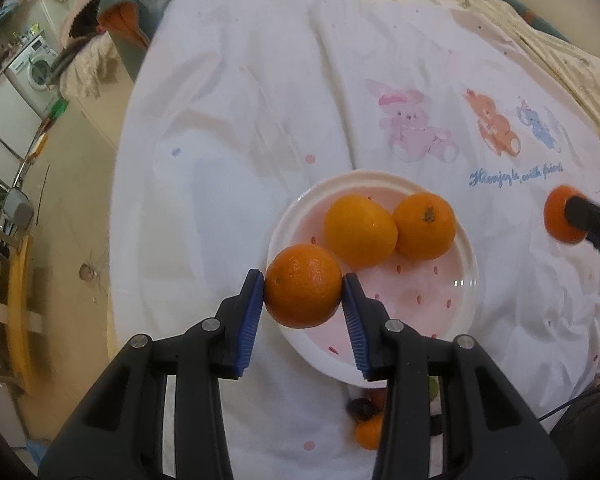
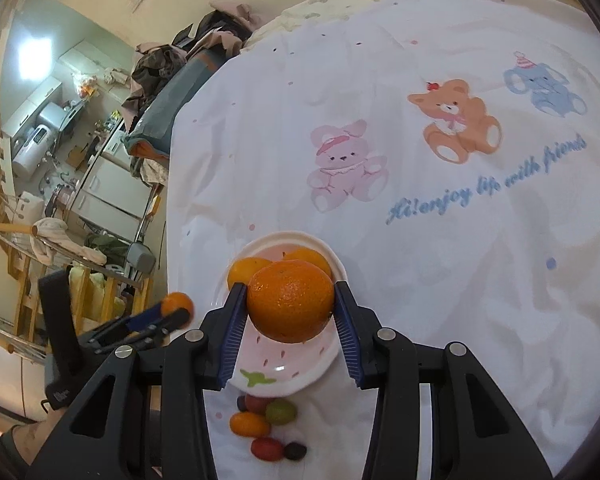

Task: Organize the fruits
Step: 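Carry both held fruits over the pink plate, then lower and open the right gripper on the plate while the left gripper releases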

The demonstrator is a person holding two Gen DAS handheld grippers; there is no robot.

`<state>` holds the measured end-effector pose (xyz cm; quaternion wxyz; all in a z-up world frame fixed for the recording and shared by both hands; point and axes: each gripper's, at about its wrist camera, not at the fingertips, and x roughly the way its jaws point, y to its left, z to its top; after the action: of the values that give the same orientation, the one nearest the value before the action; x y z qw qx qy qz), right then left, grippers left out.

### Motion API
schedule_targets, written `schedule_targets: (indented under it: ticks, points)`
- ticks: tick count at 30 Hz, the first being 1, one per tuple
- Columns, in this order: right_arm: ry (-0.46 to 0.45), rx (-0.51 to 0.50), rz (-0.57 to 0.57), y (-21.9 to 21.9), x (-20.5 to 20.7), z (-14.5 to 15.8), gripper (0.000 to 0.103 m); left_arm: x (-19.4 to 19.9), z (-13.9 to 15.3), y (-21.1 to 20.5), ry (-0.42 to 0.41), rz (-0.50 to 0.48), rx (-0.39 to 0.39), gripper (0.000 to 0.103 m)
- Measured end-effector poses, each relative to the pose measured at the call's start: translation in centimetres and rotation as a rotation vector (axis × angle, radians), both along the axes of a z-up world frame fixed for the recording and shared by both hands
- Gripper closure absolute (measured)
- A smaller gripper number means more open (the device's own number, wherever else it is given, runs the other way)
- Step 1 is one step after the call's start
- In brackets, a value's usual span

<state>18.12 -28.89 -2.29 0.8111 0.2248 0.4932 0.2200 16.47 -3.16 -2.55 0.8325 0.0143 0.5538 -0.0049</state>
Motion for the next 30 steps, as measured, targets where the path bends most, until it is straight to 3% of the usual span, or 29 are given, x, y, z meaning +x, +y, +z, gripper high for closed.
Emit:
schedule_targets:
  ticks: [17, 30]
  points:
    - [0.045, -0.028, 0.172, 7.4, 7.3, -3.4, 0.058, 2.8, -4.7, 0.0, 0.106, -0.003, -0.044, 0.067]
    - [0.127, -0.060, 0.237, 10.2, 10.2, -7.0, 0.055, 3.4, -5.4, -0.6, 0.133, -0.021, -0.024, 0.066]
